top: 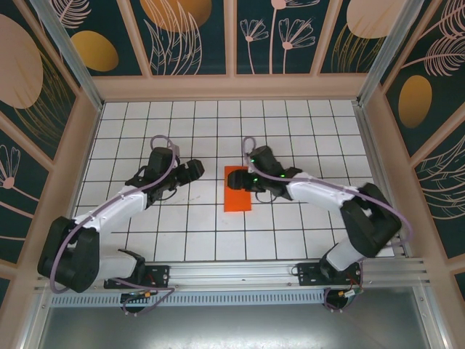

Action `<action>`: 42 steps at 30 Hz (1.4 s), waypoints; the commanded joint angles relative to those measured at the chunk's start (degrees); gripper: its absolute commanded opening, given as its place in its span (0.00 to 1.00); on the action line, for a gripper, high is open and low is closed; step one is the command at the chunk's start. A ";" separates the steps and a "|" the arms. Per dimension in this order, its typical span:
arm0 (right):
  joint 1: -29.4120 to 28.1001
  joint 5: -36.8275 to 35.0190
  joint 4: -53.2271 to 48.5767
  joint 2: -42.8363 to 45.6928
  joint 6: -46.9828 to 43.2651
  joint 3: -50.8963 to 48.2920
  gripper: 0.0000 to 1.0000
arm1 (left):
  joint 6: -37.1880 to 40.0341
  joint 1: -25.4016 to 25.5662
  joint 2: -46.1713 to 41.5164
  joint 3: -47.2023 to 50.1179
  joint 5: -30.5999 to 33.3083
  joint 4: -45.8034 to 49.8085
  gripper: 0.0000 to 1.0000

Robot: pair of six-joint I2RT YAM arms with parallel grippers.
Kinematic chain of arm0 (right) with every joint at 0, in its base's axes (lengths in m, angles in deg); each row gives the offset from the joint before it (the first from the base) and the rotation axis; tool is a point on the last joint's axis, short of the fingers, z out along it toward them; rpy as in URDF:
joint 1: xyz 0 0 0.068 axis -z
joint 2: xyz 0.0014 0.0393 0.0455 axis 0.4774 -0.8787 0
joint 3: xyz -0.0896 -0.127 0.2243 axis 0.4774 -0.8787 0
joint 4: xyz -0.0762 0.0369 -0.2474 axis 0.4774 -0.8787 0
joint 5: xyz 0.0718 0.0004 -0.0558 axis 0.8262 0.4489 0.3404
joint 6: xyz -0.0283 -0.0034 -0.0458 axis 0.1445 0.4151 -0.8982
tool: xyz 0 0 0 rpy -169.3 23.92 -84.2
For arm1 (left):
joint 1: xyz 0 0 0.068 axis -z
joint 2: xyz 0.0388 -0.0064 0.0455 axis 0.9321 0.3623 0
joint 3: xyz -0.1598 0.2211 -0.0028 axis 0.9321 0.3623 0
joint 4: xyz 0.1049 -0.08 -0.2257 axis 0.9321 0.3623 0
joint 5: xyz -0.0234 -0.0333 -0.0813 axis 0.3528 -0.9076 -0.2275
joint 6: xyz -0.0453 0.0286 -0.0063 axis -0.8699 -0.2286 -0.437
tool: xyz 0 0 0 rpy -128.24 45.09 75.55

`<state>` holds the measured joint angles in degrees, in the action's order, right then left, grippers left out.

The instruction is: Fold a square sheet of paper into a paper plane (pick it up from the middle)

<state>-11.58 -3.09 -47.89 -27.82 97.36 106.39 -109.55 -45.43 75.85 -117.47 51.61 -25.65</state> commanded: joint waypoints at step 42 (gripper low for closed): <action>1.42 8.26 31.65 3.80 32.27 -28.30 0.43 | -4.14 9.38 27.95 -9.62 -16.67 -17.33 0.32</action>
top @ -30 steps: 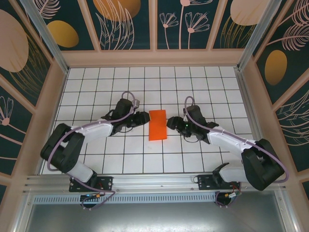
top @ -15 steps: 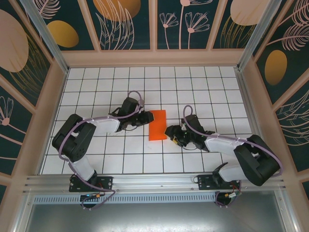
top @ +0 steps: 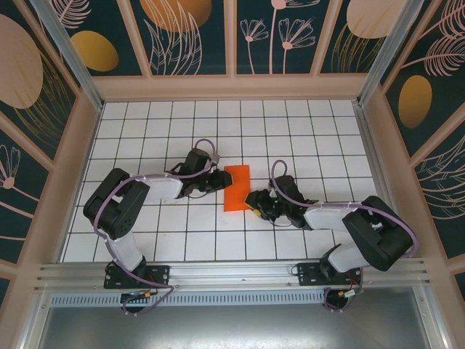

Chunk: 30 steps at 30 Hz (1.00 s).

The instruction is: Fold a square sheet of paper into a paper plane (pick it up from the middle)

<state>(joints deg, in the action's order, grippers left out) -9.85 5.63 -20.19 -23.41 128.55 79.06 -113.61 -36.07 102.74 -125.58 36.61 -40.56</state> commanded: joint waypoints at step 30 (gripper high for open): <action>1.46 1.43 -3.40 -3.23 -1.46 2.34 0.03 | 0.51 0.07 3.91 -1.79 2.86 0.48 0.23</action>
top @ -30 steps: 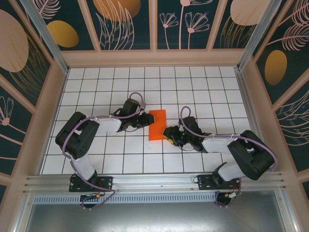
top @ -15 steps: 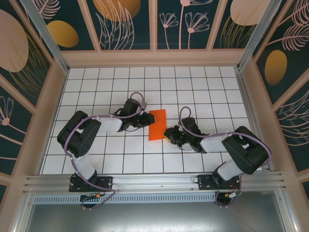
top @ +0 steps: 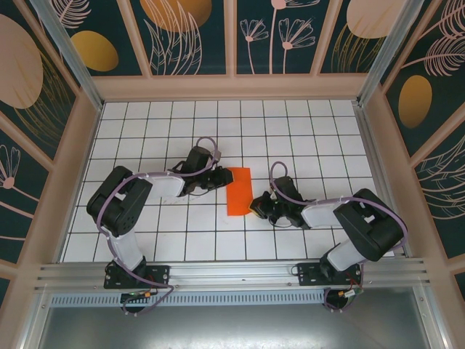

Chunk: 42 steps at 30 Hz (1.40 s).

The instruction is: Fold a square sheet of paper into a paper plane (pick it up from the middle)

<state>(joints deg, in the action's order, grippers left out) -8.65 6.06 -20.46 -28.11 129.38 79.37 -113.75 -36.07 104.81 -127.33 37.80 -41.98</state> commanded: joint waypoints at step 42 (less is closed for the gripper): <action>-0.27 2.16 -5.29 -0.61 -0.83 7.81 0.04 | 2.67 0.09 6.63 0.17 2.36 3.13 0.19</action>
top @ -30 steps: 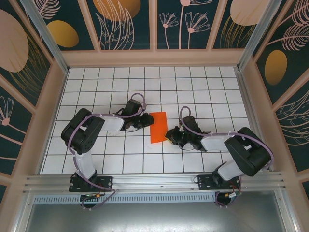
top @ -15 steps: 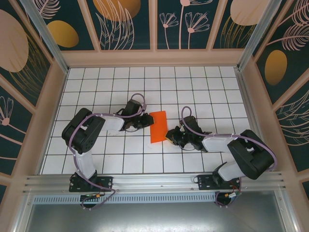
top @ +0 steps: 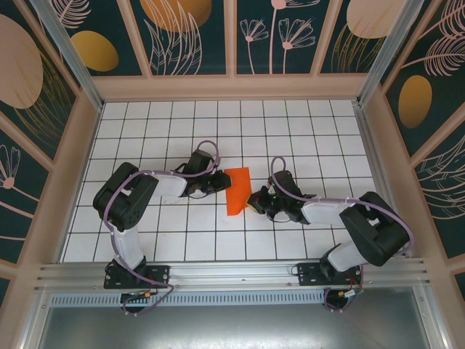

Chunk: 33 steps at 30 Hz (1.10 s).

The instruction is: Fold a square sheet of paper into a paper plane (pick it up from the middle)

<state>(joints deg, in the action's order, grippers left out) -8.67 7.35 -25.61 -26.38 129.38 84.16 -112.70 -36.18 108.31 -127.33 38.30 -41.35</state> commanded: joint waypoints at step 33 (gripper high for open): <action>-0.51 0.31 0.78 -15.79 -5.19 12.54 0.04 | 3.91 0.16 3.82 -7.86 4.65 8.45 0.14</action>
<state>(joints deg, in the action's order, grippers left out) -8.72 7.79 -25.85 -41.16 125.25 95.41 -110.10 -36.12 111.09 -134.02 42.14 -34.81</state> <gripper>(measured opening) 0.066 0.142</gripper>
